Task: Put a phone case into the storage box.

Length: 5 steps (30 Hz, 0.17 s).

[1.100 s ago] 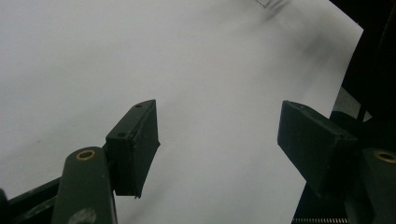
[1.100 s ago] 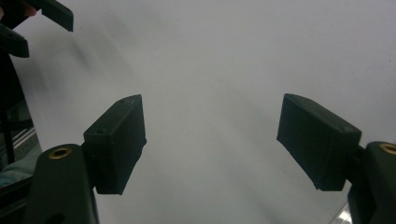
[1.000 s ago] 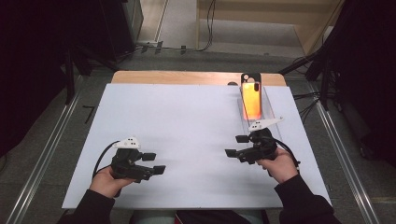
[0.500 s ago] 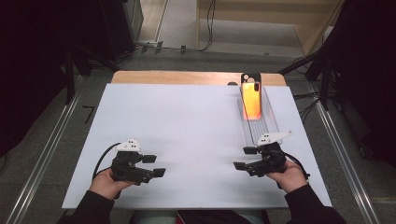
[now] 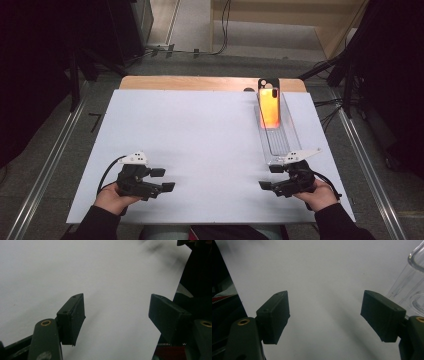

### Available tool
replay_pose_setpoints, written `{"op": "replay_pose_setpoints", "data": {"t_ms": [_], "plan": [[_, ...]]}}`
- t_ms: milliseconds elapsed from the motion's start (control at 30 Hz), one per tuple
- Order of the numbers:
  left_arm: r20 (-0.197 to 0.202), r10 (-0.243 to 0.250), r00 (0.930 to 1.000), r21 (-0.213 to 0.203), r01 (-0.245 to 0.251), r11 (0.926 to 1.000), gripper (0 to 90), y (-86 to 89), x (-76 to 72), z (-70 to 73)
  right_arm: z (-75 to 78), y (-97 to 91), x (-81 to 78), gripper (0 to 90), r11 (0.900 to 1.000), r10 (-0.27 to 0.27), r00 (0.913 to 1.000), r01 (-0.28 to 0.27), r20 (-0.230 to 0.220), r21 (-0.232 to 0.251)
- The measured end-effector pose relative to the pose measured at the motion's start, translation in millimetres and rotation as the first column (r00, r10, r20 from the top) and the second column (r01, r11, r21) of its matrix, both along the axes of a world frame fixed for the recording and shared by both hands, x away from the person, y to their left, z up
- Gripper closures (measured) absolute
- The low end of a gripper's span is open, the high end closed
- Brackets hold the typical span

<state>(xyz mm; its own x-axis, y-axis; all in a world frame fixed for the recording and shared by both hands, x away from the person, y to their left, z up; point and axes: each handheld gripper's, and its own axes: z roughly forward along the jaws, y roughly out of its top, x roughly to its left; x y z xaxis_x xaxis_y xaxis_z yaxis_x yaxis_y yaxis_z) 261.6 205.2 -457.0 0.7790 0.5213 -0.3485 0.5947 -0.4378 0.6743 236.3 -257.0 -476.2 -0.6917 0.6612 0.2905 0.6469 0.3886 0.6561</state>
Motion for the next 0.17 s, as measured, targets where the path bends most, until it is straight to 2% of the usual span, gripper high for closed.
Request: {"op": "replay_pose_setpoints", "data": {"t_ms": [167], "plan": [[0.001,0.001,1.0,0.001,-0.001,1.0,29.2,-0.1,0.3,-0.1,-2.8,1.1,1.3,20.1,0.9999,0.008,0.9996,-0.008,-0.026,-0.007]]}}
